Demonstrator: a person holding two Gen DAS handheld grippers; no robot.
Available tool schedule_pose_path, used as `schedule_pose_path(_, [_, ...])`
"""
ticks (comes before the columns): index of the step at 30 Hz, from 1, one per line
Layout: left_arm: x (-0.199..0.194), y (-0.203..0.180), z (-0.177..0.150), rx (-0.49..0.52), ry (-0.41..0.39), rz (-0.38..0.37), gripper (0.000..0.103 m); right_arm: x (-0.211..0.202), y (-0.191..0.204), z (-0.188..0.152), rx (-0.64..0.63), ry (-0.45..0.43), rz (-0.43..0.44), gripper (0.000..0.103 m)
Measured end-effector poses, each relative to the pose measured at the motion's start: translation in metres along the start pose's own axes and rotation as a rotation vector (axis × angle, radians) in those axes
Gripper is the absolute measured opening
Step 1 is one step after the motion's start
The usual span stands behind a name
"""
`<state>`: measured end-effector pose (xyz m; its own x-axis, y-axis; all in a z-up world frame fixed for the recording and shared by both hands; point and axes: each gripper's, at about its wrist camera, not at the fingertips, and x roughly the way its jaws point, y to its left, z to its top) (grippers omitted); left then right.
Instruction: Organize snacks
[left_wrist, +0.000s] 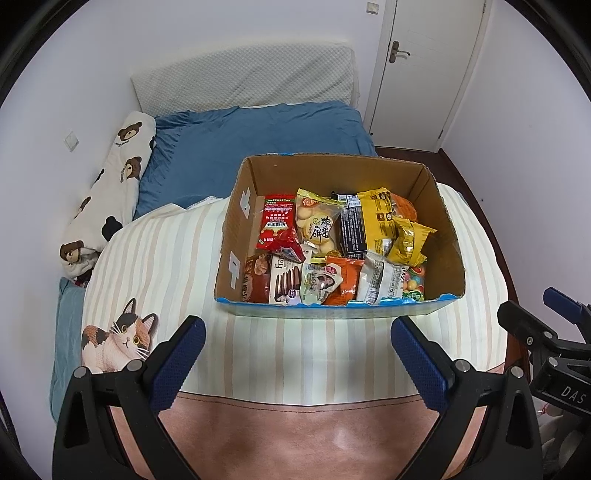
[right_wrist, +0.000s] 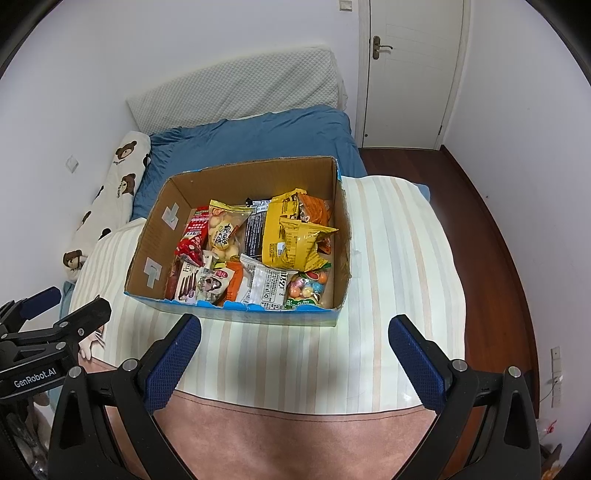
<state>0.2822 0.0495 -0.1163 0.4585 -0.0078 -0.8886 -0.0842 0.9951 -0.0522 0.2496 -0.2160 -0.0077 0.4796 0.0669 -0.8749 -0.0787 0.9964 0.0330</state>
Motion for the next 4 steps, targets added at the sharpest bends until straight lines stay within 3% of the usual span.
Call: schedule_pose_path(4, [-0.0018, -0.0007, 0.0001, 0.001, -0.008, 0.001, 0.103, -0.0006, 0.0001, -0.0002, 0.002, -0.001, 0.001, 0.103])
